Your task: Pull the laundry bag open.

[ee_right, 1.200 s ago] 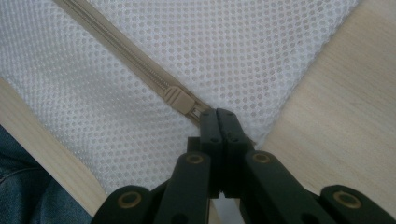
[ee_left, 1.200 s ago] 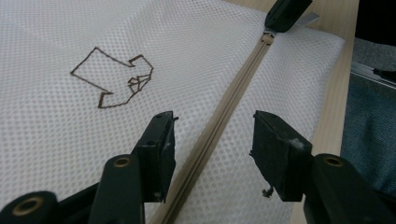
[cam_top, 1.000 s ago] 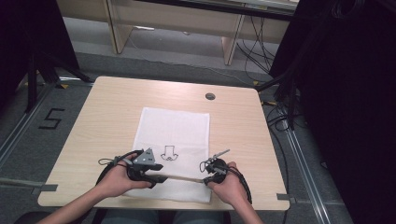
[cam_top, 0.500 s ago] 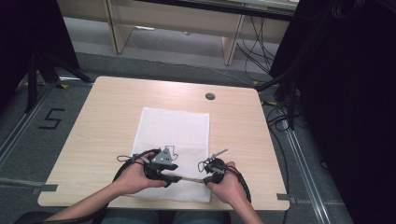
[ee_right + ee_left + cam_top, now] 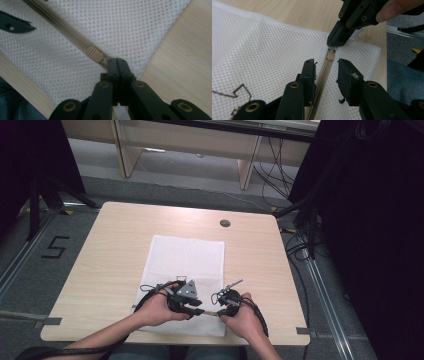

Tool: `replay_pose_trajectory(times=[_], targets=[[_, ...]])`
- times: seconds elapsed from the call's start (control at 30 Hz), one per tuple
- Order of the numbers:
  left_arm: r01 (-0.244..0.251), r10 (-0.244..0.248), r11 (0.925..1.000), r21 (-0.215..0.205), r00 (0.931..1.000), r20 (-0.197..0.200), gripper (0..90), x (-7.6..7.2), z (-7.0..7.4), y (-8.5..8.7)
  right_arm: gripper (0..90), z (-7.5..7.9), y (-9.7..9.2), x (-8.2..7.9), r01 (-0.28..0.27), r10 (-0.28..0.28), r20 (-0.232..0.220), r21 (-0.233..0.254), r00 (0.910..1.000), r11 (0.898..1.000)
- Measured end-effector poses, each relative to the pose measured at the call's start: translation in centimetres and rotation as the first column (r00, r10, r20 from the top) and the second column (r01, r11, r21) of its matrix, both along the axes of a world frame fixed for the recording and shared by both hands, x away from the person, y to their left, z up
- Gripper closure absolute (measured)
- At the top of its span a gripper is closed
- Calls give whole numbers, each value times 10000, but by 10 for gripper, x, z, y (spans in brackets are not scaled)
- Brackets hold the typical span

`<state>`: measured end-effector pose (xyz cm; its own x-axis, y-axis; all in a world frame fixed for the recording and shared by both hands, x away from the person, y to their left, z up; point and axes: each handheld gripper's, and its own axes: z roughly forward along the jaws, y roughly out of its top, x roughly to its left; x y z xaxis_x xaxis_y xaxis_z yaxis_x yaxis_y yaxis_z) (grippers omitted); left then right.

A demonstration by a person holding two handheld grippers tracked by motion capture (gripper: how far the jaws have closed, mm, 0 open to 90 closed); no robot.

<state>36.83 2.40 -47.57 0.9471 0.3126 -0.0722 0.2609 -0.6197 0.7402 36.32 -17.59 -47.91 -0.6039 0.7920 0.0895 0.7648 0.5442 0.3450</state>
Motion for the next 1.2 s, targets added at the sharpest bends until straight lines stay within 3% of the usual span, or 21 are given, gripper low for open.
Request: replay_pose_trajectory(times=[0.1,0.17,0.23,0.37,0.57,0.8,0.93,1.0,1.17,1.2], targets=[[159,-159,9999,20,9999,11,687,0,-2,-5,900,1,-1,0,243,-242,-187,80,9995,9997],[170,-169,9998,91,9998,-128,717,1,-4,-9,900,0,-2,1,224,-221,-150,227,9996,9995],[337,-339,9988,349,9994,50,727,3,-7,-12,900,-1,-3,2,156,-153,-112,268,9998,9995],[408,-407,9988,285,9991,-71,733,3,-9,-21,900,0,-3,2,183,-179,-153,295,9997,9994],[712,-713,9954,635,9975,2,732,6,-15,-31,900,-1,-4,2,249,-241,-213,346,9995,9991],[612,-600,9966,549,9979,-231,732,8,-22,-34,900,-1,-4,2,260,-252,-217,361,9994,9990],[672,-661,9965,499,9976,-228,733,9,-23,-36,900,-1,-5,3,167,-159,-195,392,9997,9991],[880,-875,9944,591,9961,-103,740,10,-23,-38,900,-1,-5,2,434,-424,-301,346,9986,9985],[824,-813,9950,568,9965,-208,761,9,-27,-41,900,-1,-6,3,285,-270,-310,479,9992,9984],[869,-862,9944,598,9962,-139,767,10,-26,-42,900,0,-5,2,477,-457,-455,429,9979,9979]])
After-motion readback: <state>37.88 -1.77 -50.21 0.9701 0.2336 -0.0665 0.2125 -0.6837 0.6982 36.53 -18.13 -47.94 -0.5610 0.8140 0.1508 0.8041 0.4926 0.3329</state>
